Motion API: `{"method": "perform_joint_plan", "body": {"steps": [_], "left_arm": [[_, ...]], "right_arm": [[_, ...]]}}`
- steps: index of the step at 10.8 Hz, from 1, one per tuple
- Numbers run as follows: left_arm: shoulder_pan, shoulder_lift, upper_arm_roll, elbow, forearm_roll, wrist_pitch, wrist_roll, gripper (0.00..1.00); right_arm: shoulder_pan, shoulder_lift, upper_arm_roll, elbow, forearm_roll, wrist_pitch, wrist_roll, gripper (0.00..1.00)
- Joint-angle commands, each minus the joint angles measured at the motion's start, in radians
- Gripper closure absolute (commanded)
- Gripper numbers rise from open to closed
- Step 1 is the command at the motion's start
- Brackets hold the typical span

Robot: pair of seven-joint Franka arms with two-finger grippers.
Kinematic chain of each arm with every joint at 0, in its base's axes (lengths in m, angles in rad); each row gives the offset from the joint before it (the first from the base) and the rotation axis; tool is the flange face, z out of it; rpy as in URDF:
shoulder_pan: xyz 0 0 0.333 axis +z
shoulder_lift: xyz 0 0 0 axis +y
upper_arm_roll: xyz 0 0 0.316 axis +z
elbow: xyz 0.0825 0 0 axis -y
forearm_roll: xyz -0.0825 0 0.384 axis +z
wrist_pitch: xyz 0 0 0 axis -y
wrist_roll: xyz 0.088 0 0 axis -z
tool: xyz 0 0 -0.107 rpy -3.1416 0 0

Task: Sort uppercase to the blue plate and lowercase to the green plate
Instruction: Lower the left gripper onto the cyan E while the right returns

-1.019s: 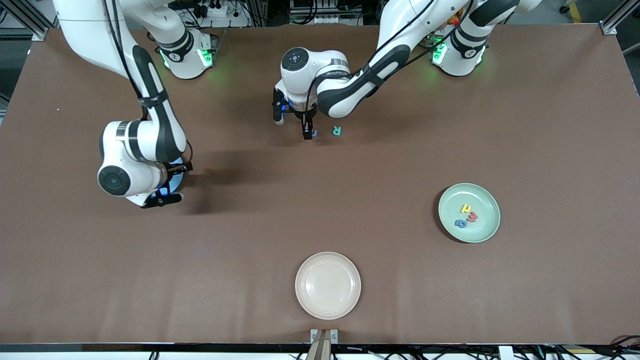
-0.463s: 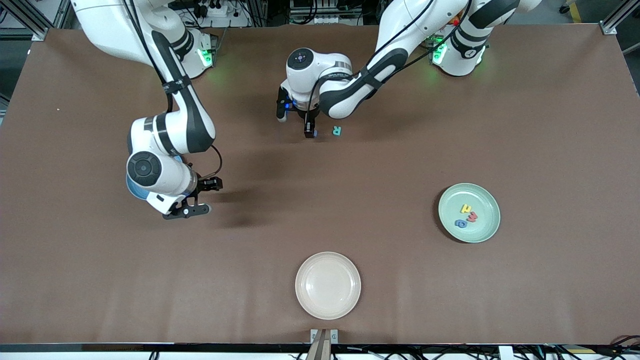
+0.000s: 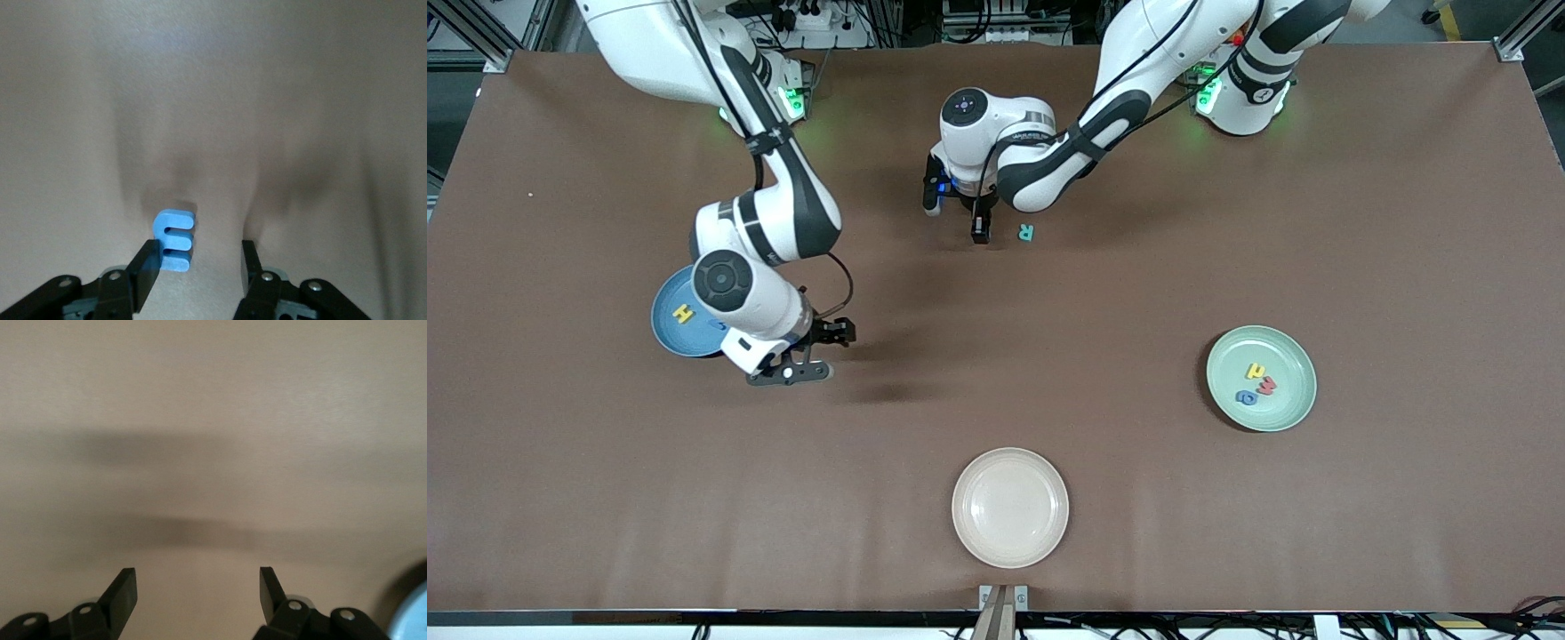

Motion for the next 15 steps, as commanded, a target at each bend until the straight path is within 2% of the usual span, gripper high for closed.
{"method": "perform_joint_plan", "body": {"steps": [1, 5, 8, 15], "left_arm": [[0.011, 0.013, -0.002, 0.0, 0.031, 0.035, 0.01, 0.44], [0.009, 0.016, 0.0, 0.007, 0.031, 0.035, 0.01, 0.46], [0.009, 0.022, 0.004, 0.014, 0.031, 0.035, 0.011, 0.46], [0.016, 0.022, 0.003, 0.034, 0.024, 0.035, 0.013, 0.48]], "right_arm": [[0.004, 0.0, 0.056, -0.004, -0.012, 0.039, 0.127, 0.17], [0.029, 0.032, 0.067, -0.005, -0.006, 0.083, 0.167, 0.17], [0.044, 0.055, 0.092, -0.005, -0.01, 0.115, 0.27, 0.17], [0.056, 0.078, 0.095, -0.014, -0.016, 0.154, 0.271, 0.14]]}}
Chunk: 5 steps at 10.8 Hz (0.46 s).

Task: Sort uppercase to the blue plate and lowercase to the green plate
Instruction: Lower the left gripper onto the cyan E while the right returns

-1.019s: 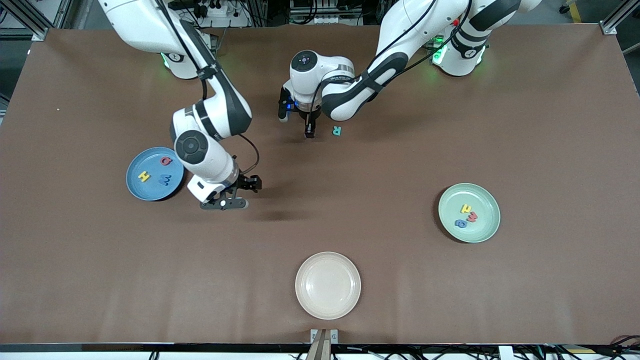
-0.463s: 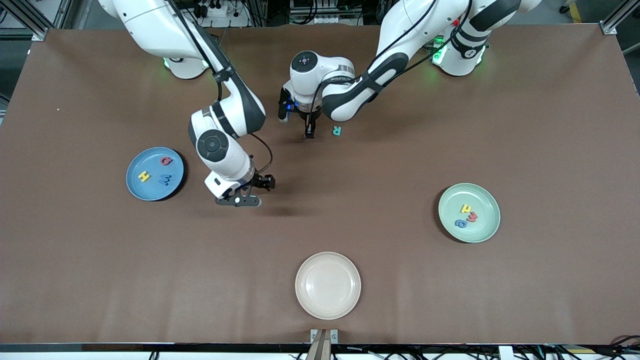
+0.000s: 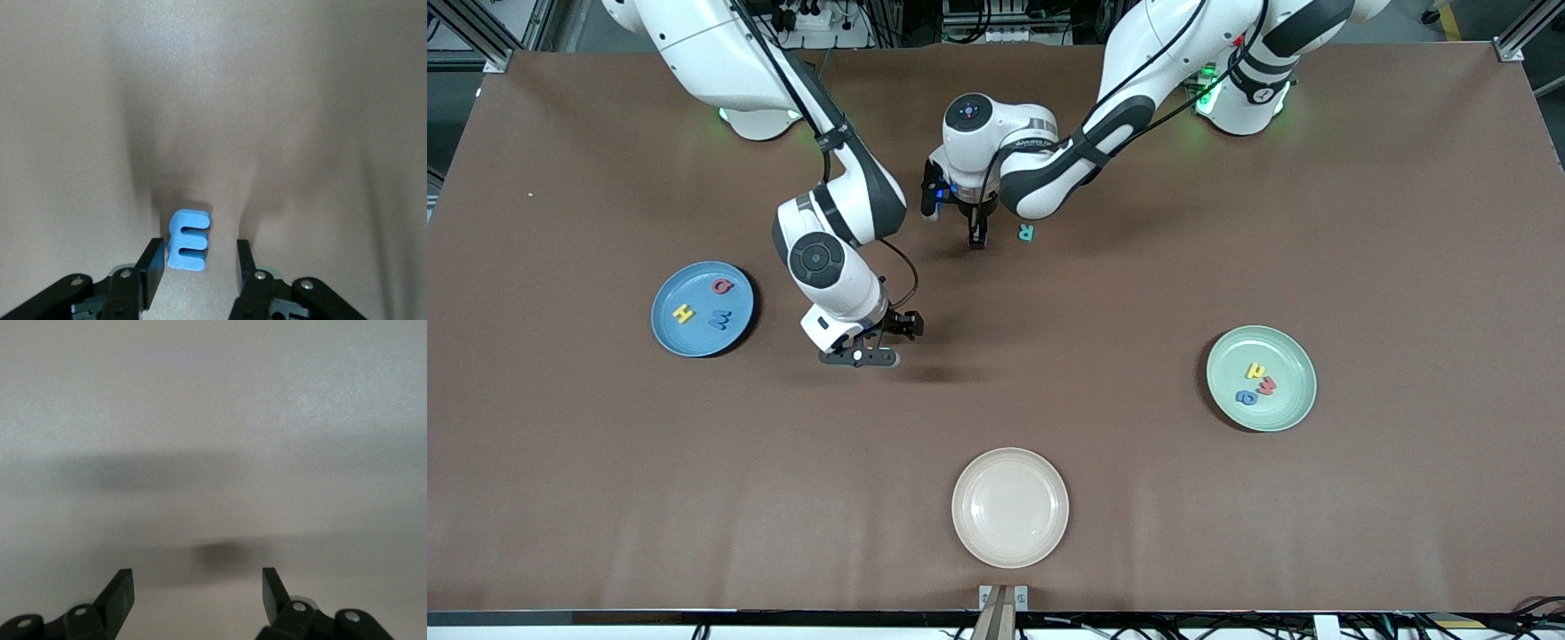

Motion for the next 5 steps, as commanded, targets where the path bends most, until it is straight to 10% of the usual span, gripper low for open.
{"method": "perform_joint_plan", "body": {"steps": [1, 5], "left_arm": [[0.006, 0.017, -0.005, 0.019, 0.02, 0.012, 0.013, 0.48], [0.003, 0.032, -0.002, 0.036, 0.025, 0.012, 0.014, 0.56]], "right_arm": [[-0.002, -0.006, 0.005, -0.008, -0.015, 0.012, 0.023, 0.14], [-0.002, -0.005, 0.005, -0.008, -0.016, 0.012, 0.021, 0.14]]}}
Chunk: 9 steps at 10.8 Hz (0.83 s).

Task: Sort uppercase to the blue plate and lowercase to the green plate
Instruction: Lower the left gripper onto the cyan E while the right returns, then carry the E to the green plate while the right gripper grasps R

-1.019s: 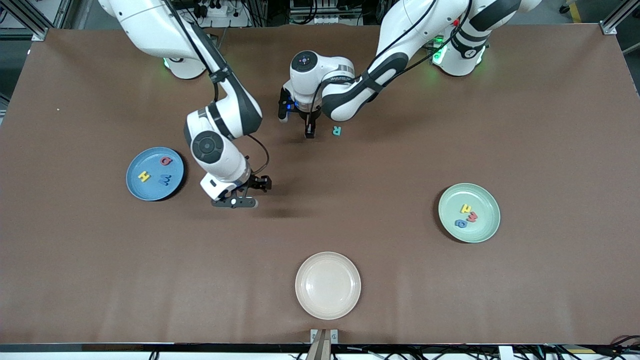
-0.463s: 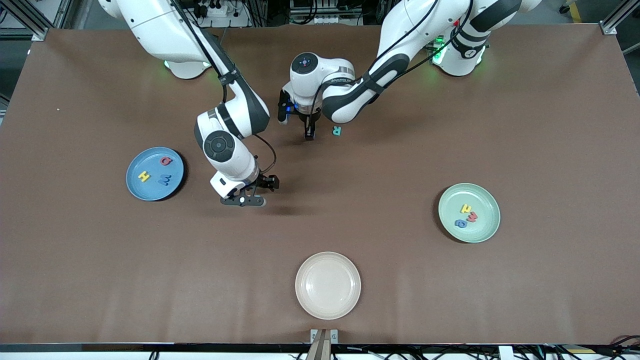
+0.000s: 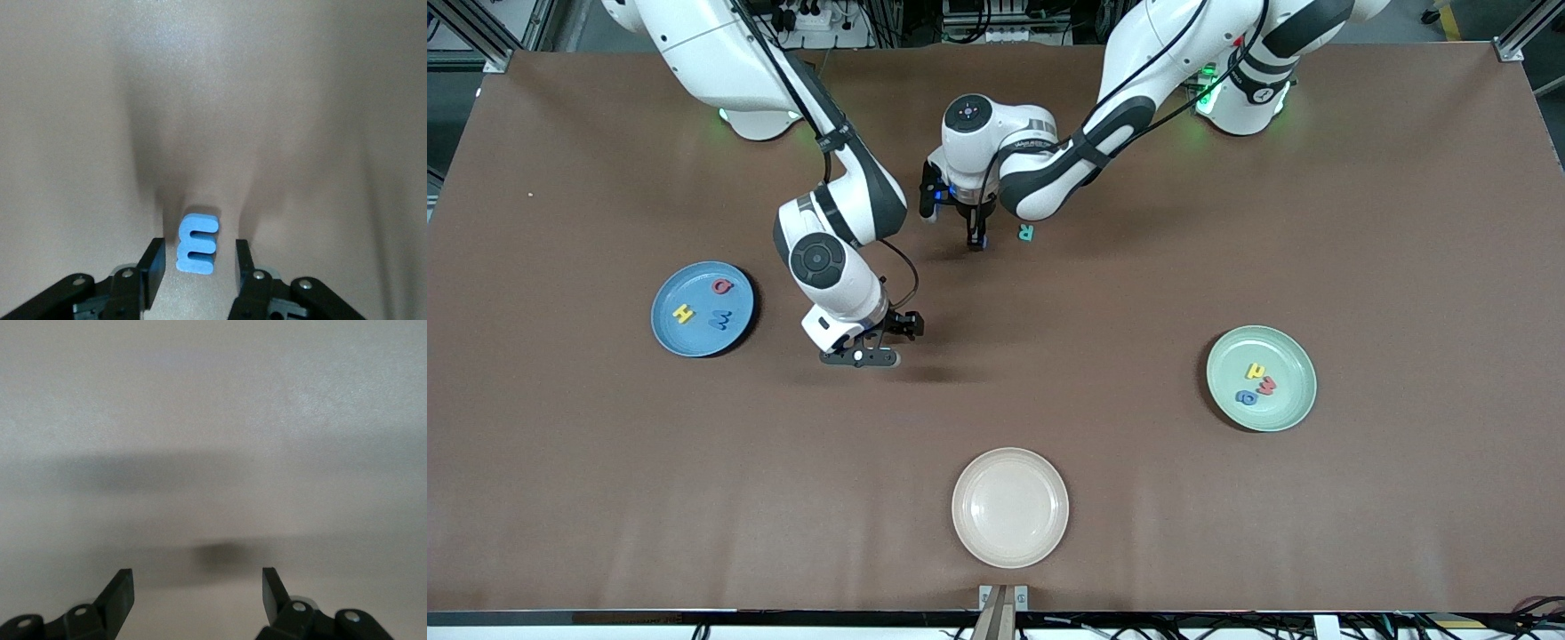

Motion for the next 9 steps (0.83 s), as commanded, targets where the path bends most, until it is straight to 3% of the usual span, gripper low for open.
{"method": "perform_joint_plan", "body": {"steps": [1, 3, 4, 5, 9], "left_arm": [[0.003, 0.035, -0.002, 0.029, 0.025, 0.011, 0.013, 0.58], [0.0, 0.048, 0.001, 0.035, 0.025, 0.011, 0.011, 0.58], [0.0, 0.048, 0.001, 0.034, 0.026, 0.011, 0.011, 0.66], [0.001, 0.048, 0.001, 0.033, 0.026, 0.011, 0.014, 0.97], [0.075, 0.013, -0.004, 0.026, 0.008, -0.029, 0.013, 1.0]], "right_arm": [[-0.002, -0.005, 0.005, -0.008, -0.016, 0.011, 0.021, 0.14], [-0.002, -0.005, 0.005, -0.008, -0.016, 0.011, 0.021, 0.14], [-0.003, -0.005, 0.005, -0.008, -0.018, 0.011, 0.016, 0.14], [-0.003, -0.005, 0.004, -0.008, -0.018, 0.011, 0.015, 0.14], [-0.002, -0.004, 0.005, -0.014, -0.018, 0.012, 0.021, 0.14]]}}
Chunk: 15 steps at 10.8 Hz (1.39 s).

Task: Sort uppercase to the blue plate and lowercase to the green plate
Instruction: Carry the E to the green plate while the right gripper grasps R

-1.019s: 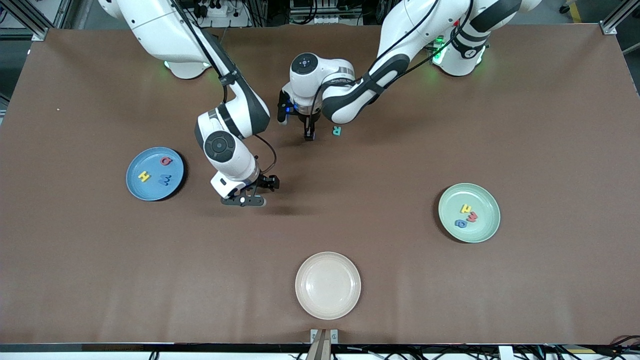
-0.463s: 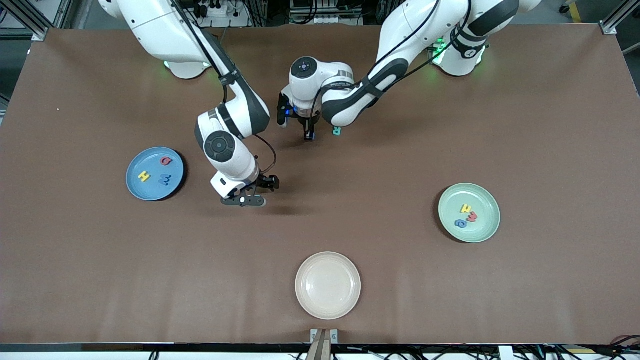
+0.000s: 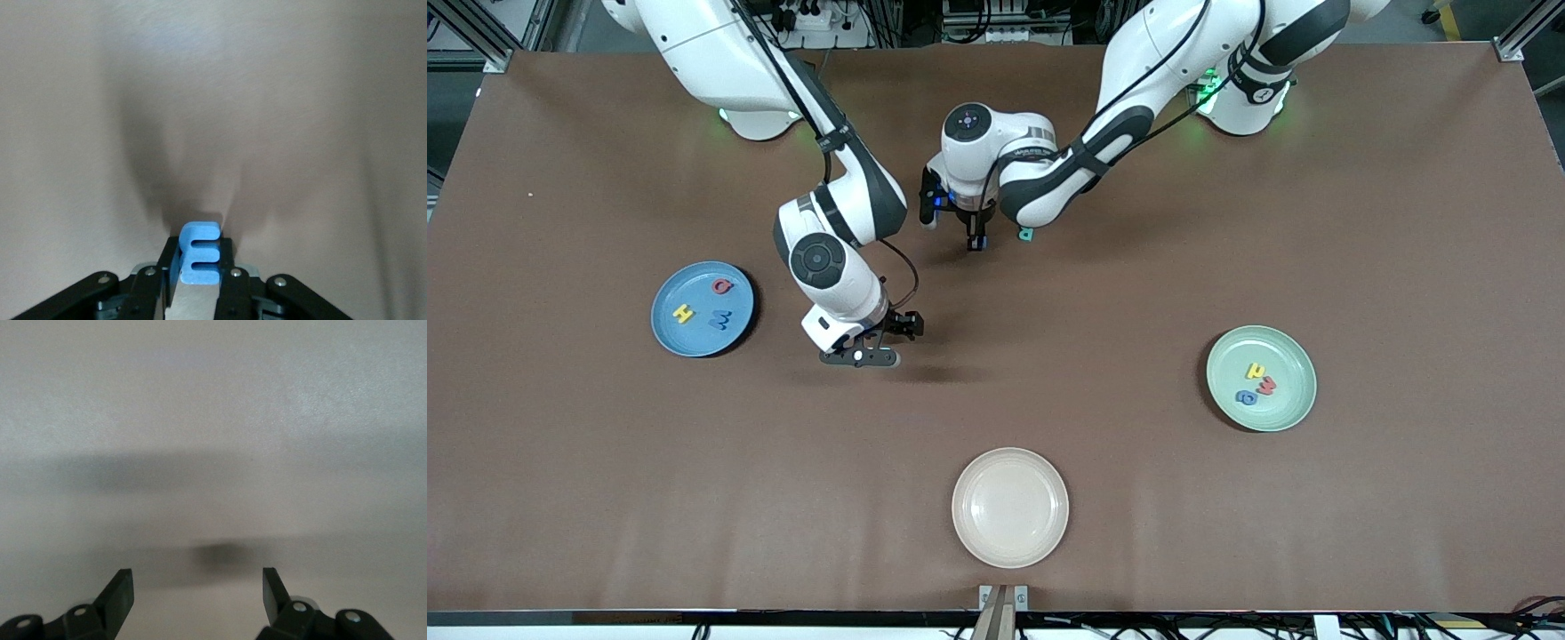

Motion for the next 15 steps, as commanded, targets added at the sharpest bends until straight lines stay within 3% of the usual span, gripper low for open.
{"method": "perform_joint_plan", "body": {"steps": [1, 2, 4, 9, 14, 15], "left_arm": [[0.12, -0.044, -0.05, 0.002, -0.027, -0.118, 0.014, 1.0], [0.212, -0.084, -0.102, 0.004, -0.082, -0.216, 0.013, 1.0], [0.367, -0.17, -0.11, 0.007, -0.127, -0.332, 0.025, 1.0], [0.74, -0.205, -0.089, 0.034, -0.199, -0.342, 0.028, 1.0], [0.762, -0.173, 0.106, 0.107, -0.241, -0.342, 0.027, 1.0], [0.756, -0.173, 0.138, 0.107, -0.247, -0.342, 0.028, 0.69]], "right_arm": [[0.003, -0.004, 0.005, -0.014, -0.017, 0.014, 0.025, 0.14], [0.015, -0.003, 0.005, -0.016, -0.017, 0.014, 0.027, 0.13], [0.065, 0.003, 0.005, -0.014, -0.018, 0.019, 0.108, 0.13], [0.292, 0.003, 0.005, -0.011, -0.017, 0.052, 0.39, 0.13], [0.455, 0.048, 0.007, 0.013, -0.02, 0.074, 0.501, 0.16], [0.472, 0.069, 0.007, 0.029, -0.017, 0.086, 0.507, 0.17]]}}
